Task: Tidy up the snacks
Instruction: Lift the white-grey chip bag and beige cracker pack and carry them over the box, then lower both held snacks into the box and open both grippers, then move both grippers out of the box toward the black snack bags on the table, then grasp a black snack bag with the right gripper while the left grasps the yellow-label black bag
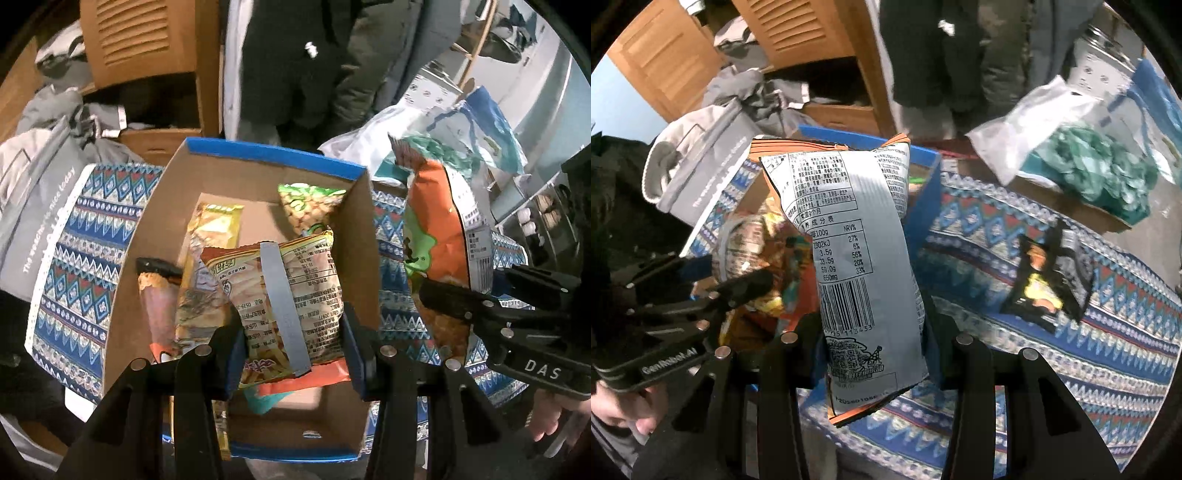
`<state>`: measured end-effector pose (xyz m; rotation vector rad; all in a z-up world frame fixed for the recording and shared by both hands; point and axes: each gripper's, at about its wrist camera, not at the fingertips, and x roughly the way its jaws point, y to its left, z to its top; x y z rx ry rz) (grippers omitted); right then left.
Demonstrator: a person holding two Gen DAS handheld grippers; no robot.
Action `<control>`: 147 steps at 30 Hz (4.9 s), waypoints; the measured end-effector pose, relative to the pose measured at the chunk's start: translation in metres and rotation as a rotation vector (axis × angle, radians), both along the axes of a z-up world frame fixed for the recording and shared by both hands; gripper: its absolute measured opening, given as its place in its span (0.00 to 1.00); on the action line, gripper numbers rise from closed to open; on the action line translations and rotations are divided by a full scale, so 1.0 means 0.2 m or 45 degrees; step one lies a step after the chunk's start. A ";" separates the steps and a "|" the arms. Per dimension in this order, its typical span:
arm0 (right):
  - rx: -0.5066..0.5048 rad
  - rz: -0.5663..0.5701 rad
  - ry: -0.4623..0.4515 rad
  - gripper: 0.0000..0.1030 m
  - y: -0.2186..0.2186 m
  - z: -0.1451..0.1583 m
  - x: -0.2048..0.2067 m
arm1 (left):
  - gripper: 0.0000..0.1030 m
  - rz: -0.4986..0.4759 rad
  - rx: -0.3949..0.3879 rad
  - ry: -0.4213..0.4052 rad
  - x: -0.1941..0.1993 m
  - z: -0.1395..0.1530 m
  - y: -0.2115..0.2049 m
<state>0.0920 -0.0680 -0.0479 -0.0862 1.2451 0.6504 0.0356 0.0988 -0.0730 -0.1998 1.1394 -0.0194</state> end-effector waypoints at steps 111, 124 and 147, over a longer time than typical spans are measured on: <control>-0.310 0.332 -0.136 0.69 -0.68 -0.58 0.69 | 0.82 -0.205 0.162 0.193 0.75 -0.42 -0.87; -0.258 0.120 0.039 0.72 -0.80 -0.65 0.75 | 0.85 -0.230 0.133 0.193 0.77 -0.43 -0.94; -0.357 0.030 -0.048 0.78 -1.25 -0.60 0.49 | 0.85 -0.131 -0.108 0.328 0.75 -0.59 -1.03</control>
